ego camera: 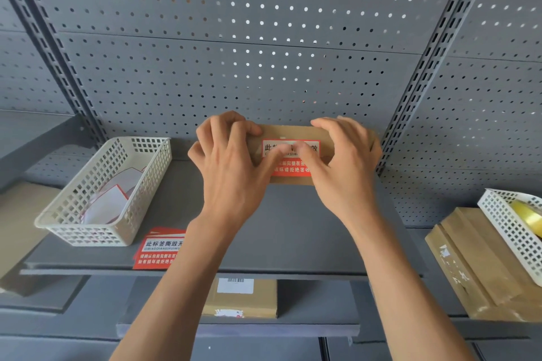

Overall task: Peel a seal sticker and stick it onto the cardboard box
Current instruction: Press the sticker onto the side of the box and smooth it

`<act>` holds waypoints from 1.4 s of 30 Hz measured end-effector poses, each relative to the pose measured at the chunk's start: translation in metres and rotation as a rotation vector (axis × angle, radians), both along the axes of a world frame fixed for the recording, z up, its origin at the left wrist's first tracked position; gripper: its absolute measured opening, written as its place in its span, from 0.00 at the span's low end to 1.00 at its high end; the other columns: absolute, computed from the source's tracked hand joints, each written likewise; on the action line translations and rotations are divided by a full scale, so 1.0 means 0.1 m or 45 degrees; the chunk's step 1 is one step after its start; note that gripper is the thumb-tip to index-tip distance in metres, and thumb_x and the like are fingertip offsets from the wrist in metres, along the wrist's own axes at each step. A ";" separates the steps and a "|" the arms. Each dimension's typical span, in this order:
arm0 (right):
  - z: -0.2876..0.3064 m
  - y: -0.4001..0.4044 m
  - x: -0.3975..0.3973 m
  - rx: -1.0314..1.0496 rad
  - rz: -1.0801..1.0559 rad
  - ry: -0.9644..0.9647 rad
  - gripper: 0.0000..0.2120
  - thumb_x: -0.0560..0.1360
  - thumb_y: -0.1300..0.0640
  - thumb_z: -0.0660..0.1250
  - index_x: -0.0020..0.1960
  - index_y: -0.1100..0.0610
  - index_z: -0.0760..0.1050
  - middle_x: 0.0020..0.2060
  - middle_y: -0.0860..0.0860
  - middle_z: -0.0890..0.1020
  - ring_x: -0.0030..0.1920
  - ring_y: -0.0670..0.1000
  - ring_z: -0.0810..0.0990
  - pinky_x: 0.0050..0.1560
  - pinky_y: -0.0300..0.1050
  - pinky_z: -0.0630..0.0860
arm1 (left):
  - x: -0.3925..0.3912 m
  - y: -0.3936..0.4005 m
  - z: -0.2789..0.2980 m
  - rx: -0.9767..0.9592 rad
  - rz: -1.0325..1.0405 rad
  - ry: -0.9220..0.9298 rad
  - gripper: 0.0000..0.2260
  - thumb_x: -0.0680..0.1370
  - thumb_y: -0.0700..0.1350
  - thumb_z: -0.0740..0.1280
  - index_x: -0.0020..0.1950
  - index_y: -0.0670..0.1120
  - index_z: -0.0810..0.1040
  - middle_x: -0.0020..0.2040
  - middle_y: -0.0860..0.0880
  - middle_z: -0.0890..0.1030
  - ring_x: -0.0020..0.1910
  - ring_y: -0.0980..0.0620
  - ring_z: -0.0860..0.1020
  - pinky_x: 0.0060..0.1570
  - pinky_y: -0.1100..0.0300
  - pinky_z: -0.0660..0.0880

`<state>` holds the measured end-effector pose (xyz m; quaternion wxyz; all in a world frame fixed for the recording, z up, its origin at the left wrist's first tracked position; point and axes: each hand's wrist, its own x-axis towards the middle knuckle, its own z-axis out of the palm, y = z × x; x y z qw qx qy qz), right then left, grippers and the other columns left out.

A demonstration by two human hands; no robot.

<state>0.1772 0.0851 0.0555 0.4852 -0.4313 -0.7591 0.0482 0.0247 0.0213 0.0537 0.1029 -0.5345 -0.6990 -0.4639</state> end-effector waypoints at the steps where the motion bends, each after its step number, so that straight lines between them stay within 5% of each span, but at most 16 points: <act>1: 0.00 0.00 -0.01 0.011 -0.004 -0.011 0.18 0.74 0.43 0.72 0.61 0.51 0.79 0.54 0.35 0.70 0.67 0.47 0.67 0.70 0.56 0.58 | 0.00 0.01 0.01 -0.009 0.009 0.007 0.24 0.73 0.68 0.66 0.55 0.50 0.76 0.61 0.52 0.70 0.65 0.48 0.63 0.59 0.51 0.60; 7: 0.01 0.02 -0.01 -0.014 -0.013 -0.035 0.18 0.74 0.44 0.71 0.62 0.50 0.78 0.57 0.39 0.76 0.67 0.46 0.66 0.70 0.64 0.59 | -0.03 0.05 0.00 -0.019 -0.001 0.024 0.20 0.72 0.62 0.72 0.56 0.51 0.75 0.63 0.52 0.70 0.66 0.48 0.63 0.60 0.49 0.60; 13: 0.04 0.07 0.05 -0.109 0.039 -0.050 0.18 0.76 0.45 0.65 0.64 0.49 0.78 0.62 0.43 0.80 0.69 0.49 0.69 0.71 0.59 0.58 | -0.08 0.03 0.01 -0.056 -0.074 0.014 0.16 0.75 0.57 0.72 0.58 0.51 0.75 0.64 0.54 0.69 0.67 0.51 0.60 0.60 0.52 0.56; 21: 0.07 0.11 0.15 -0.167 0.179 -0.021 0.18 0.80 0.61 0.64 0.69 0.54 0.77 0.62 0.36 0.73 0.73 0.48 0.67 0.76 0.60 0.54 | -0.20 -0.06 0.06 -0.107 -0.246 -0.016 0.10 0.79 0.48 0.67 0.60 0.55 0.76 0.66 0.55 0.67 0.69 0.53 0.59 0.63 0.49 0.56; 24: 0.06 0.06 0.12 -0.174 0.150 -0.033 0.19 0.80 0.50 0.62 0.69 0.51 0.76 0.65 0.38 0.75 0.74 0.46 0.65 0.76 0.62 0.53 | -0.17 -0.07 0.06 -0.090 -0.232 -0.054 0.10 0.79 0.54 0.66 0.58 0.55 0.77 0.65 0.56 0.68 0.70 0.53 0.60 0.65 0.47 0.57; 27: 0.04 0.03 0.05 -0.119 0.037 -0.113 0.26 0.74 0.37 0.66 0.68 0.48 0.75 0.67 0.41 0.76 0.73 0.45 0.64 0.74 0.63 0.53 | -0.07 -0.01 0.07 -0.095 -0.114 -0.024 0.20 0.73 0.66 0.69 0.57 0.54 0.76 0.64 0.55 0.69 0.69 0.51 0.61 0.62 0.50 0.57; 31: 0.05 0.06 0.03 -0.122 0.017 -0.158 0.31 0.71 0.34 0.67 0.70 0.48 0.75 0.67 0.42 0.76 0.73 0.47 0.65 0.73 0.63 0.54 | -0.08 0.03 0.07 -0.095 -0.086 0.025 0.22 0.71 0.65 0.72 0.57 0.53 0.76 0.63 0.54 0.70 0.68 0.49 0.62 0.62 0.48 0.59; 39: 0.11 0.07 0.10 -0.235 0.113 -0.111 0.28 0.74 0.42 0.72 0.71 0.49 0.74 0.68 0.43 0.75 0.74 0.48 0.64 0.75 0.66 0.52 | -0.14 0.02 0.07 -0.113 -0.153 -0.009 0.18 0.72 0.55 0.75 0.57 0.55 0.75 0.64 0.56 0.68 0.68 0.52 0.59 0.64 0.47 0.59; 42: 0.14 0.08 0.15 -0.272 0.191 -0.104 0.27 0.75 0.48 0.73 0.73 0.50 0.73 0.67 0.41 0.73 0.75 0.47 0.62 0.77 0.57 0.50 | -0.18 -0.01 0.08 -0.149 -0.213 -0.023 0.17 0.72 0.53 0.75 0.58 0.56 0.75 0.66 0.56 0.67 0.68 0.55 0.58 0.65 0.49 0.56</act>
